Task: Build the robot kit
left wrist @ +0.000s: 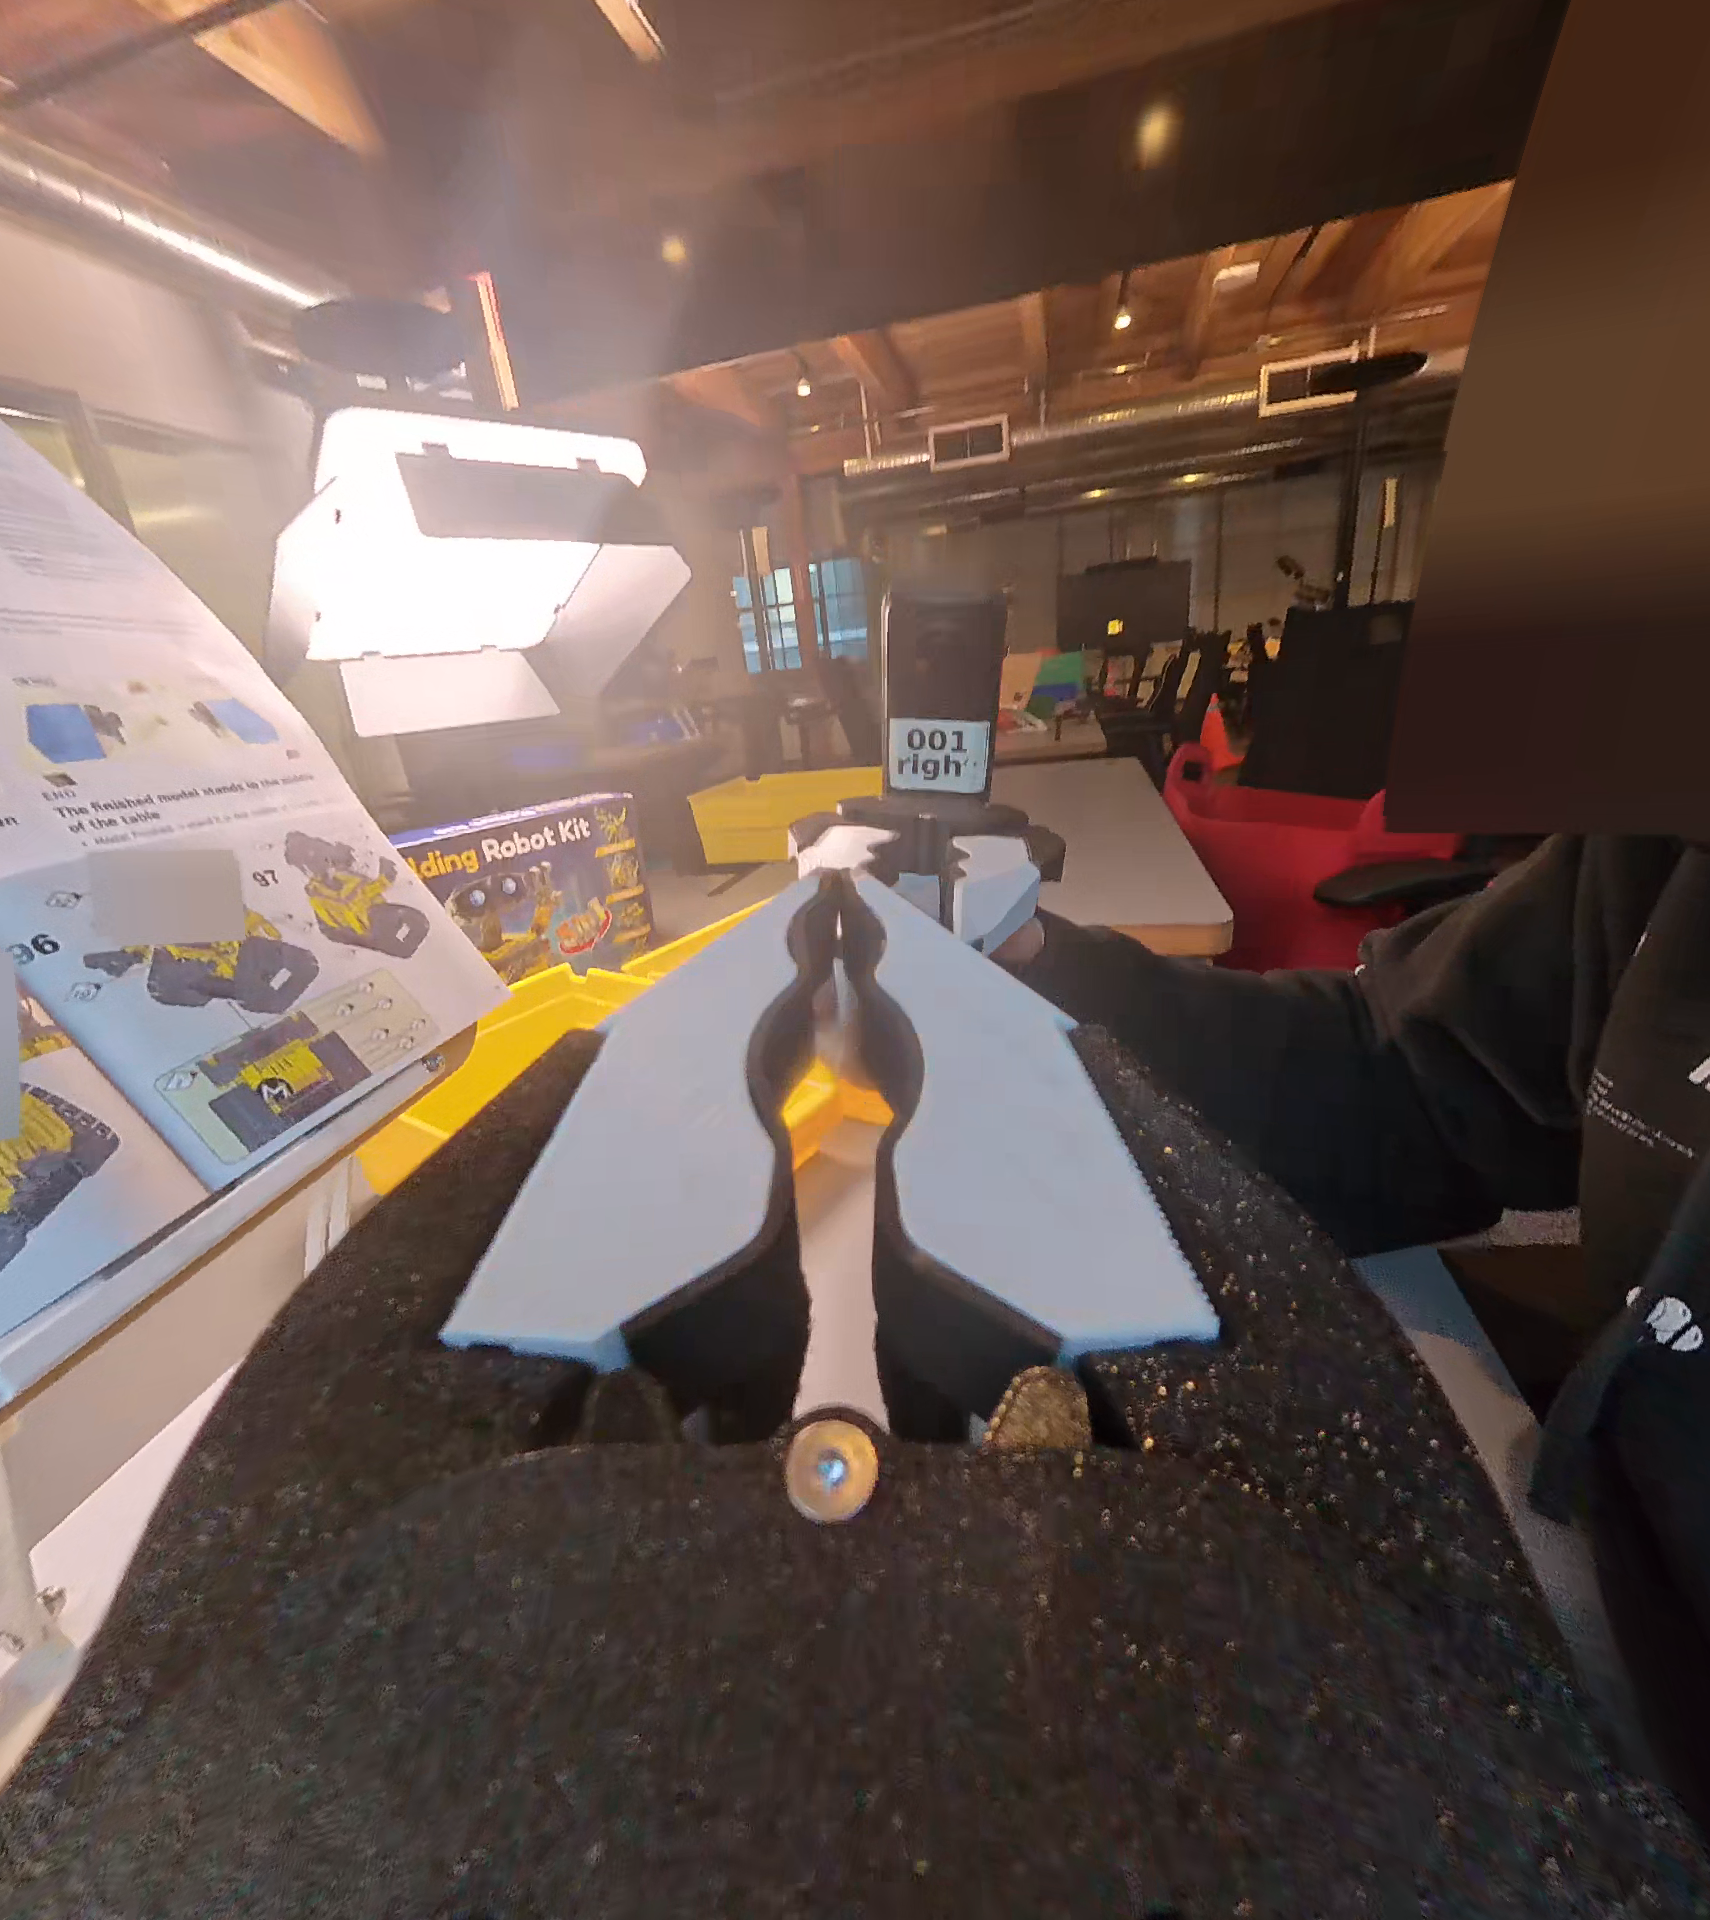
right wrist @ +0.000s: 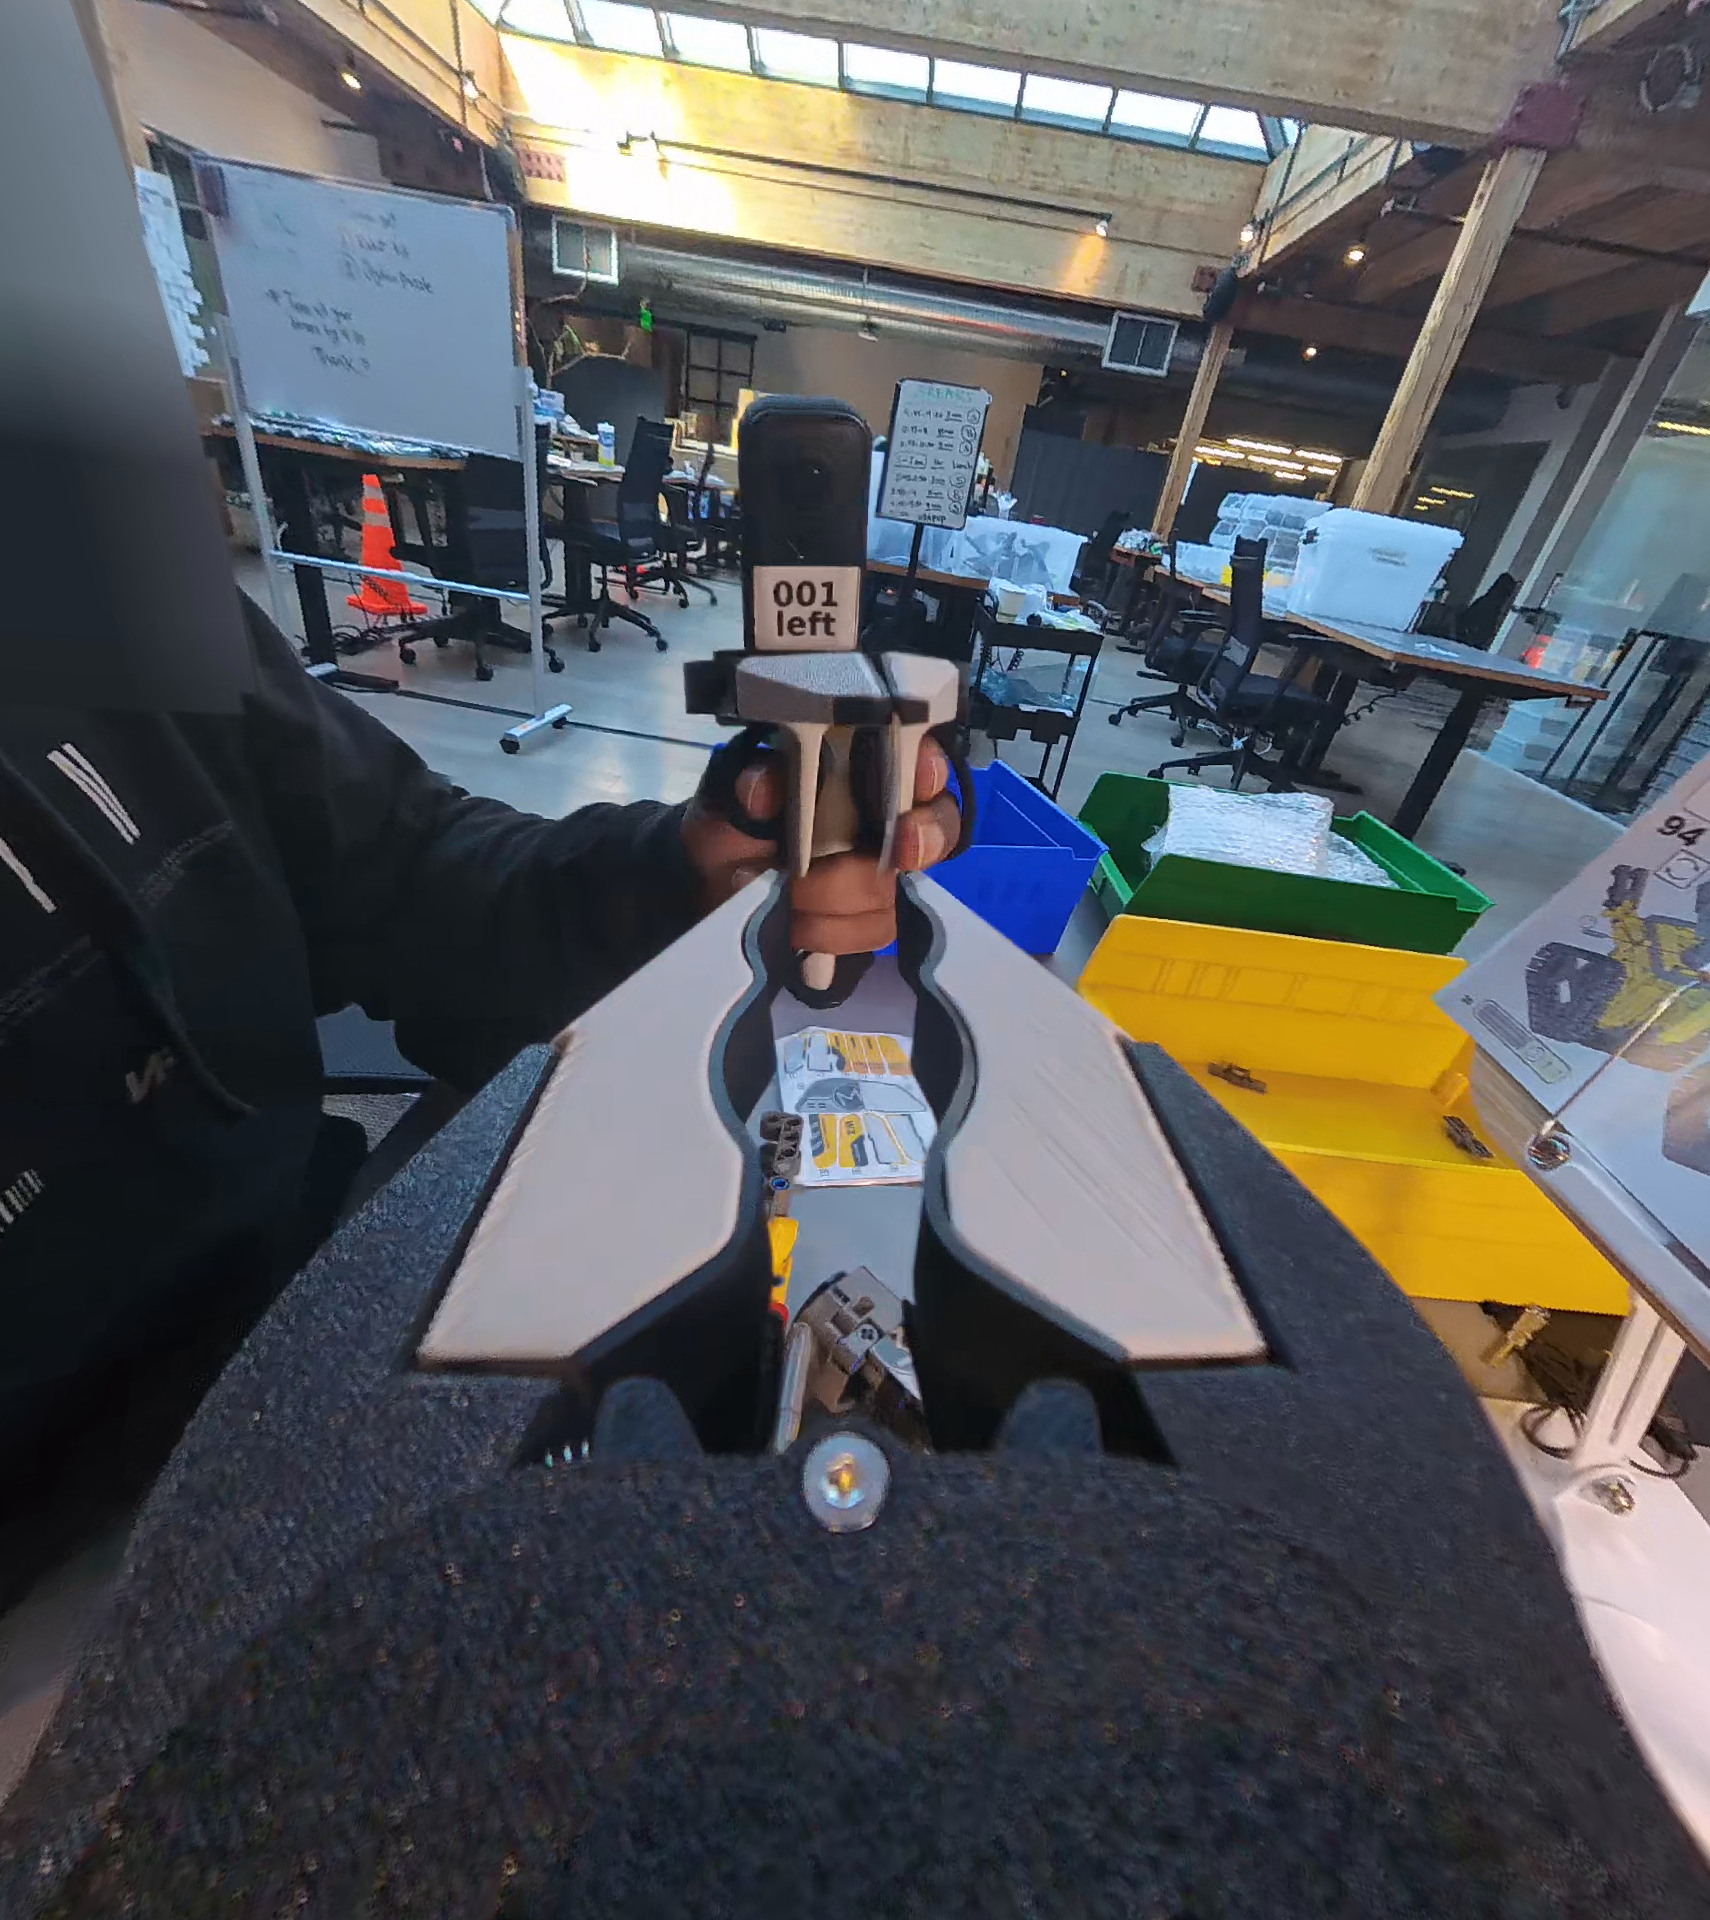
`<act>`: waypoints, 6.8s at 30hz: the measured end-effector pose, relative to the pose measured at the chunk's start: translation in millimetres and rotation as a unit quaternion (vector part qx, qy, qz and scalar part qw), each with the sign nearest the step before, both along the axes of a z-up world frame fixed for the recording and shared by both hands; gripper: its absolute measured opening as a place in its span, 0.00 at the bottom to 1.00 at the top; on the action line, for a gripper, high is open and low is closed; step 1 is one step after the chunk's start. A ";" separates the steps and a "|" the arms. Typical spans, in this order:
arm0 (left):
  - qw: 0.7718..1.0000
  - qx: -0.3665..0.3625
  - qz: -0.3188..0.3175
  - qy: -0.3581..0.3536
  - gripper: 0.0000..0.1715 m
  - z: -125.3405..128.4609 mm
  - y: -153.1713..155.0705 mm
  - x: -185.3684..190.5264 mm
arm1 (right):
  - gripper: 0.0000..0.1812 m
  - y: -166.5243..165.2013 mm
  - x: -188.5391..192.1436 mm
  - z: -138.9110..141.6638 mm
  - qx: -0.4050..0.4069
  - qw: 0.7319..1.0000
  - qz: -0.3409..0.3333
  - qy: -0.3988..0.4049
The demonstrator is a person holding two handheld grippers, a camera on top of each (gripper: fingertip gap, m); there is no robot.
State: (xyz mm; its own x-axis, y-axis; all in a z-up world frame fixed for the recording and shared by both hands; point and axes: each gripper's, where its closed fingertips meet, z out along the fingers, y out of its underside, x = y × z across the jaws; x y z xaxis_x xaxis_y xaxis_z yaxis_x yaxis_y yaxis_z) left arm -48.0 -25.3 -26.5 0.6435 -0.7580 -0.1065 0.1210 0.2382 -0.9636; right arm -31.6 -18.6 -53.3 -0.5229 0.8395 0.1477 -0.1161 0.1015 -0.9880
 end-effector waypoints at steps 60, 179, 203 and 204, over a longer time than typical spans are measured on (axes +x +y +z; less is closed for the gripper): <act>0.969 -0.173 0.011 -0.178 0.16 -18.3 38.0 -34.3 | 0.00 57.5 -16.5 9.3 0.068 0.973 -0.213 0.052; 0.904 -0.376 -0.203 0.010 0.00 -77.8 -7.2 15.2 | 0.03 -34.5 16.6 -64.2 0.178 0.982 -0.035 -0.055; 0.875 -0.400 -0.263 -0.070 0.00 -56.7 -21.4 25.2 | 0.14 -23.4 17.2 -52.0 0.535 0.809 -0.210 0.123; 0.874 -0.402 -0.265 -0.072 0.00 -56.6 -21.3 25.7 | 0.14 -25.1 17.2 -50.8 0.543 0.802 -0.212 0.130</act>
State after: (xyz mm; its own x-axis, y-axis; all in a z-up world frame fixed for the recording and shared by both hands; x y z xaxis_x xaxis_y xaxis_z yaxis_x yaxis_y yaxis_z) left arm -22.3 -46.6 -83.1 0.1428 -0.7465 0.6499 0.1427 -0.6342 -0.7599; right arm -14.4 -43.7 -104.2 -0.0569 0.2370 0.9699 -0.0311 0.9705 -0.2389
